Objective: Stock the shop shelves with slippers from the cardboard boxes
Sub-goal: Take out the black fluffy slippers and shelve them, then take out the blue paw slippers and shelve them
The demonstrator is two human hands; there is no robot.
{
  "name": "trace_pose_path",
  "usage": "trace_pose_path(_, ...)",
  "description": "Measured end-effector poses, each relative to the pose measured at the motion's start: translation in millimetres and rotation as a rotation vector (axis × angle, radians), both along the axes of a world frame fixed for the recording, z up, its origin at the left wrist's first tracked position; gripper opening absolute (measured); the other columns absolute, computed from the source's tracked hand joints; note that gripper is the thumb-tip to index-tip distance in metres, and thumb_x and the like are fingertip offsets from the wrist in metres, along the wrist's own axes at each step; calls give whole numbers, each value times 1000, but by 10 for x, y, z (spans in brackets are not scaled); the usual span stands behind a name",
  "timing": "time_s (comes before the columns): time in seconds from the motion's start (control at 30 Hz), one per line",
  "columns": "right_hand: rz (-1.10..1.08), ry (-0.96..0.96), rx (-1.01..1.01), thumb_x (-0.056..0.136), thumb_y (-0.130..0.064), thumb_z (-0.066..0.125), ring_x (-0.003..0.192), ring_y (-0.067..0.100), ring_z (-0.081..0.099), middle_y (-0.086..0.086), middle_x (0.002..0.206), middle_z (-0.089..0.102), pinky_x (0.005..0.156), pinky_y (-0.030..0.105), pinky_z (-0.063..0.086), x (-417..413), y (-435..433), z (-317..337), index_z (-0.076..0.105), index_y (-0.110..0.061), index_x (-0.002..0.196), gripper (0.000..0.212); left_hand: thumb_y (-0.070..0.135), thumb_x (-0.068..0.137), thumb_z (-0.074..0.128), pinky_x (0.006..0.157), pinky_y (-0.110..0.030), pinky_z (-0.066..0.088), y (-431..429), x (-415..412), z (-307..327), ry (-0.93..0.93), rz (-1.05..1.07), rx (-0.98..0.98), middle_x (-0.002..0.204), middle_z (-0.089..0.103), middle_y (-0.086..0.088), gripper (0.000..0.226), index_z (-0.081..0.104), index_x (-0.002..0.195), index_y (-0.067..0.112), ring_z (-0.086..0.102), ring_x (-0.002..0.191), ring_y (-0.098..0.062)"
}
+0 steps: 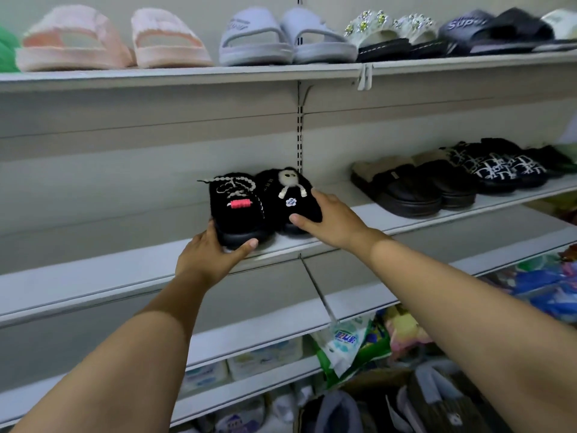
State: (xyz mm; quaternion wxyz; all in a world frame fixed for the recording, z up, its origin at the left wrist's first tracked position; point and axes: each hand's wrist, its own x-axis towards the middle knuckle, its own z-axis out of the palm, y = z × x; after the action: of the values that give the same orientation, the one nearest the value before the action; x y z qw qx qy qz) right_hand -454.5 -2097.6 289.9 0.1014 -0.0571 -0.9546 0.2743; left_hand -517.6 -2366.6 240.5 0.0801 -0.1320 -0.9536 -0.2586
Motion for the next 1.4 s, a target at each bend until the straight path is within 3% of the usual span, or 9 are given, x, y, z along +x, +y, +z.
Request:
trace_pose_path(0.13,85,-66,224,84,-77,56,151,26,25,4,166,25,121,45,29,467,191,79,18,-27,161,99,93,71,49,102,-45,47,-47,143,58,11,-34,140,137,61,-2,91,40,142,37,54,129,-31)
trace_pose_path(0.27,124,-112,351,88,-71,57,156,21,12,-1,171,9,125,38,18,1001,364,182,11,-32,162,96,81,81,55,120,-45,30,3,633,-24,152,-40,196,159,37,-8,93,34,155,28,28,148,-27)
trace_pose_path(0.37,141,-29,356,89,-66,61,155,19,14,-1,170,13,125,38,19,1432,452,200,18,-29,162,93,76,84,52,122,-46,28,124,1112,-7,272,-119,96,163,32,-7,92,33,158,25,27,149,-26)
trace_pose_path(0.5,131,12,253,89,-67,60,153,17,18,-5,168,20,123,45,26,2033,657,5,23,-33,160,87,79,83,45,121,-50,29,423,1799,39,291,-157,-35,163,31,-2,89,36,156,29,27,150,-26)
trace_pose_path(0.63,102,16,189,89,-65,61,152,17,22,-7,166,25,121,43,29,2760,1036,-281,26,-34,159,83,72,87,53,112,-52,39,830,2579,-150,290,-218,-37,159,39,-2,79,44,151,26,36,144,-29)
trace_pose_path(0.8,64,-8,202,88,-57,68,149,19,29,-1,163,33,122,37,26,3685,1624,-611,36,-25,157,82,63,88,60,113,-48,38,1595,3431,-500,253,-278,37,150,49,-10,73,55,143,15,44,138,-30)
trace_pose_path(0.93,18,-63,165,90,-59,63,151,12,21,-9,165,26,120,34,24,4297,2185,-790,29,-31,159,81,69,87,54,114,-56,37,2241,3979,-732,152,-287,83,153,46,-5,78,52,147,19,41,143,-27)
trace_pose_path(1.23,-157,-211,170,90,-67,57,152,11,17,-14,166,20,119,38,27,5256,3537,-1050,21,-36,160,84,71,89,49,120,-47,31,3750,4473,-1041,51,-447,-20,158,42,-2,79,48,151,23,34,147,-26)
trace_pose_path(1.4,-259,-245,138,85,-69,57,148,14,26,-8,162,31,119,43,33,5626,4198,-1188,30,-31,158,86,70,88,50,118,-54,31,4561,4638,-1078,39,-506,-28,156,44,-3,77,47,150,24,35,147,-29)
